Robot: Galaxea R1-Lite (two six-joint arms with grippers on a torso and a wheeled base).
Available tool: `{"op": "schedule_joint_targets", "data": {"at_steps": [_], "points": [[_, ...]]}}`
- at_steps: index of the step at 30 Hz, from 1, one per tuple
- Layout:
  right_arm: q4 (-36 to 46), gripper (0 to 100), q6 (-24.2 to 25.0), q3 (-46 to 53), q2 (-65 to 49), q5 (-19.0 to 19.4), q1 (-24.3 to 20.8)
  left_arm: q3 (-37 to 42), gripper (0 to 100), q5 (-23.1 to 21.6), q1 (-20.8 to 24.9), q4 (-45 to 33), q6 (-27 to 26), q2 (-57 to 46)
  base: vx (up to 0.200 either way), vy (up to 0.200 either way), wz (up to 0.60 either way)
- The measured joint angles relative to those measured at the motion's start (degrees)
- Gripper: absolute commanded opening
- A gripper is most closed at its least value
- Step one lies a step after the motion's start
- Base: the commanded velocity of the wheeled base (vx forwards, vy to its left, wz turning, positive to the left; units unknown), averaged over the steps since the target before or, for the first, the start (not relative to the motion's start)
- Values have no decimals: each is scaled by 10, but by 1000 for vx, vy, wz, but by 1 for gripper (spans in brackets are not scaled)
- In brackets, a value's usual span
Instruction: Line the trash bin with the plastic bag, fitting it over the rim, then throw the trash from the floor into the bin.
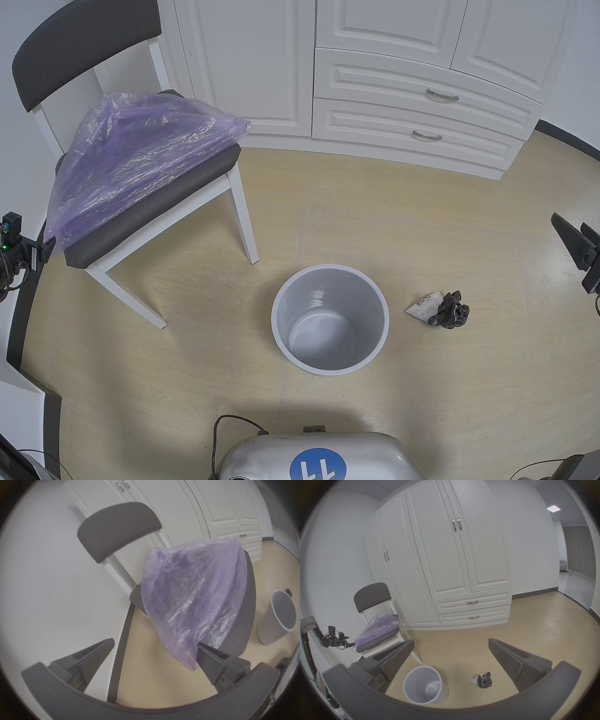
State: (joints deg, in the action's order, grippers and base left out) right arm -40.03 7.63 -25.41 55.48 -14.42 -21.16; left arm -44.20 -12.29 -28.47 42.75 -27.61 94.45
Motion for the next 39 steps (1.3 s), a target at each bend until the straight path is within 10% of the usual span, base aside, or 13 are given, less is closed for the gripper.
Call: {"op": "schedule_joint_targets", "data": {"at_steps": [21,39], "points": [[-2,100,0,-2,-10,10,0,189,100,43,11,447,140,75,0,0,0],[4,100,40,-29,-33,30,-9,175,100,-14,-13,449,261,117,0,0,0]]}}
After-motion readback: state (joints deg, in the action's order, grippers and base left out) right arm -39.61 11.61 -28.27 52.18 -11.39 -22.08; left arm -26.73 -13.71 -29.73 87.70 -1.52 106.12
